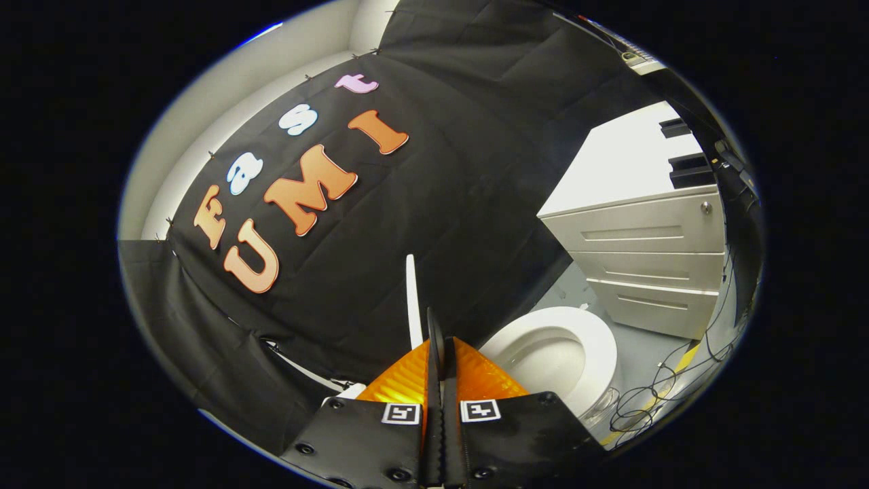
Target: Open the toilet lid.
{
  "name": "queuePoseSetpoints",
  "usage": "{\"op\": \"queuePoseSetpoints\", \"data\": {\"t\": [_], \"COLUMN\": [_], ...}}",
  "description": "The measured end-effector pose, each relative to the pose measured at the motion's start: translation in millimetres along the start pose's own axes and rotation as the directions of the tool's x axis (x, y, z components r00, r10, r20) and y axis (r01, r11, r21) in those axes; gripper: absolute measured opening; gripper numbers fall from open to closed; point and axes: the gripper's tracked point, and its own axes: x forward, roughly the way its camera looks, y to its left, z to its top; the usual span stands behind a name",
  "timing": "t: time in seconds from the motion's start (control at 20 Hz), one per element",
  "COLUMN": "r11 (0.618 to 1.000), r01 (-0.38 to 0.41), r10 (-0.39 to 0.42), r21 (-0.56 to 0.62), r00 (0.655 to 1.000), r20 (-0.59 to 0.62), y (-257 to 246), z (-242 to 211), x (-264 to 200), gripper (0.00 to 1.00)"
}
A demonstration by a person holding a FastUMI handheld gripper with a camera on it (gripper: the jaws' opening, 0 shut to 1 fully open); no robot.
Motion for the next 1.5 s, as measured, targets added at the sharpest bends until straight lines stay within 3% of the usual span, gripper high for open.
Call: {"op": "queuePoseSetpoints", "data": {"t": [0.35,1.5], "r11": [0.994,0.951], "r01": [0.01,-0.155], "r10": [-0.008,0.144], "r21": [-0.11,-0.266], "r00": [1.0,0.988], "r20": [0.014,-0.062], "y": [27,144], "z": [-3,-44], "x": [-2,-19], "gripper": [0.08,0.08]}}
